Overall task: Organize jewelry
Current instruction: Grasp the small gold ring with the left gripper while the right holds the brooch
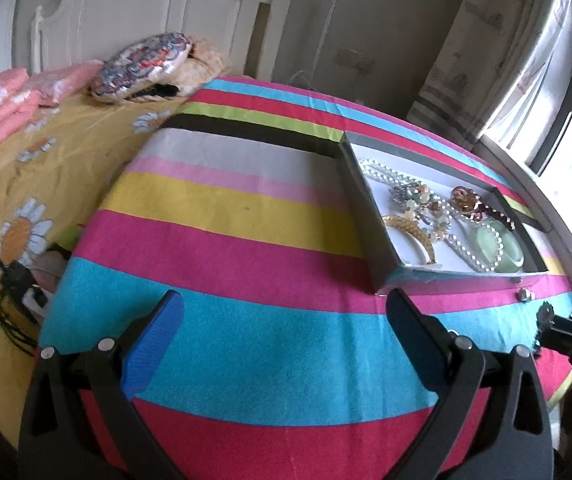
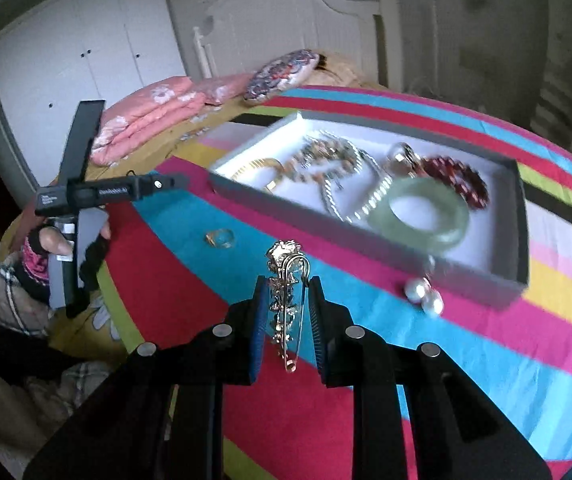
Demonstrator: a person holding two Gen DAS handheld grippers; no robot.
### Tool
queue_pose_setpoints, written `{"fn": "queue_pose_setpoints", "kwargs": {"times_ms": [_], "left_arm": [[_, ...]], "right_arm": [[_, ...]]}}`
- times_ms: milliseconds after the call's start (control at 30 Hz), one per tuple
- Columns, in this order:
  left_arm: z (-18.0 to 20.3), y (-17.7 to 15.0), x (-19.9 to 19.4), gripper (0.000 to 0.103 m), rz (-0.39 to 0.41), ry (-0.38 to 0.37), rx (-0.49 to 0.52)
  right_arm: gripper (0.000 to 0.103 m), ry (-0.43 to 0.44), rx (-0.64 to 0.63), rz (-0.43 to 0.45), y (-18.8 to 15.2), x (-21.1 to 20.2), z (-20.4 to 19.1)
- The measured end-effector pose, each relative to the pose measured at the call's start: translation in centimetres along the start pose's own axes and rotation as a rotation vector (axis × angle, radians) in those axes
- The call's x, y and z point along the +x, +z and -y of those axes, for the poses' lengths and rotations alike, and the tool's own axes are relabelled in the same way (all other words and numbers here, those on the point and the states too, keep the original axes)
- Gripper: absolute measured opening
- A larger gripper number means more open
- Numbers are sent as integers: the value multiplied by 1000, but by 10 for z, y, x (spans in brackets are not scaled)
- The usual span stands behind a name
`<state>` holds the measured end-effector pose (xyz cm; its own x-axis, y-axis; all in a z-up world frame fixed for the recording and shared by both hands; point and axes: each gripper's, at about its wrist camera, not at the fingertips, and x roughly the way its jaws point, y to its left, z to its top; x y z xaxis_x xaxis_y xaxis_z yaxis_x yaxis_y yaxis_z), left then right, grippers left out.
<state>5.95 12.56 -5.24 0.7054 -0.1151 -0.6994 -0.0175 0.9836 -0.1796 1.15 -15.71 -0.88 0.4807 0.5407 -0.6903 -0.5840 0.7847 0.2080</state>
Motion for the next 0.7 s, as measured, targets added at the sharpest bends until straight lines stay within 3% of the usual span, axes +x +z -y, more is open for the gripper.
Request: {"fn": "queue_pose_setpoints", "kwargs": {"times_ms": [33, 167, 200, 267, 367, 567, 700], "left_arm": [[4, -1, -2, 100, 2, -2, 13], [24, -7, -14, 100, 0, -129, 6], [36, -10, -15, 100, -6, -143, 44], [62, -18, -12, 100, -18, -103, 161], [85, -27, -6, 97, -27, -93, 247], [112, -37, 5, 68, -60, -111, 372], [117, -40, 9, 47, -49, -108, 399]], "right_arm": [[21, -3, 4, 3, -1, -1, 2], [21, 0, 29, 15, -1, 2, 12], [21, -1, 34, 13, -1, 4, 14], [21, -17, 41, -4, -3, 11, 13], [21, -51, 19, -20, -5, 18, 7], [21, -45, 27, -15, -6, 19, 8], [21, -40, 31, -20, -8, 21, 7]]}}
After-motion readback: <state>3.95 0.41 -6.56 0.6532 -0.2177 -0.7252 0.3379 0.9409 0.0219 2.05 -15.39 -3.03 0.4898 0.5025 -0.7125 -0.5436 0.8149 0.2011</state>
